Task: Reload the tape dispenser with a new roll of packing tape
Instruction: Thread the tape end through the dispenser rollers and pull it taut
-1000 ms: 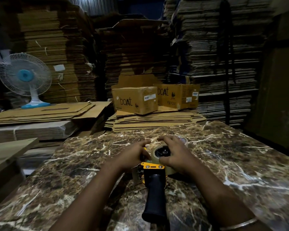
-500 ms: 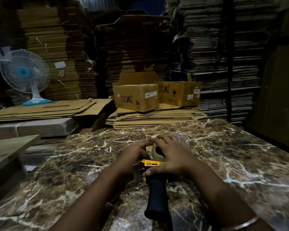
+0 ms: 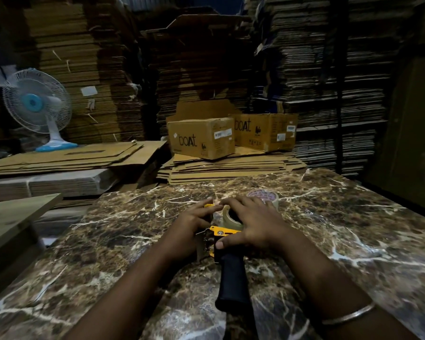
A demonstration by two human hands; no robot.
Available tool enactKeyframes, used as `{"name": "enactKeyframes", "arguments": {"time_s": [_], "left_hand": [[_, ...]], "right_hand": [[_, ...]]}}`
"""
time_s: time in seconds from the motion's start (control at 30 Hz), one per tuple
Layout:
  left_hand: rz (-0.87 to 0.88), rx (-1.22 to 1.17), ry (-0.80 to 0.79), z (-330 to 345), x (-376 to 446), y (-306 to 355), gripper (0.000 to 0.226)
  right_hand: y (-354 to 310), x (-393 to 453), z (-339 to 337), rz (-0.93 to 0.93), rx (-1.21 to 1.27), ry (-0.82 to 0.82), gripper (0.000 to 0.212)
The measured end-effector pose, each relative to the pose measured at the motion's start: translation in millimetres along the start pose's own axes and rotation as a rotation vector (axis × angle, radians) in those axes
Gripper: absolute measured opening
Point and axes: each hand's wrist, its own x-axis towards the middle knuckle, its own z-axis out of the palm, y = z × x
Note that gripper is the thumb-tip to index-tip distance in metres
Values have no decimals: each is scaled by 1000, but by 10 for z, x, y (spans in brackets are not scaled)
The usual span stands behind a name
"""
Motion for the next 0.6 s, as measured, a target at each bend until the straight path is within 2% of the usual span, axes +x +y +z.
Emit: {"name": "enactKeyframes", "arguments": {"time_s": [0.2, 0.33, 0.53, 0.6], "left_hand": [[-34, -25, 22, -8, -67, 42, 21], [-111, -120, 43, 3, -122, 36, 10], [-202, -241, 54, -21, -218, 75, 8], [-263, -283, 74, -48, -266, 99, 18]], "right_hand": [[6, 6, 0, -15, 6, 6, 119], [-6, -3, 2, -41, -5, 27, 117], [-83, 7, 45, -126, 56, 72, 87], [-100, 9, 52, -126, 61, 60, 79]]}}
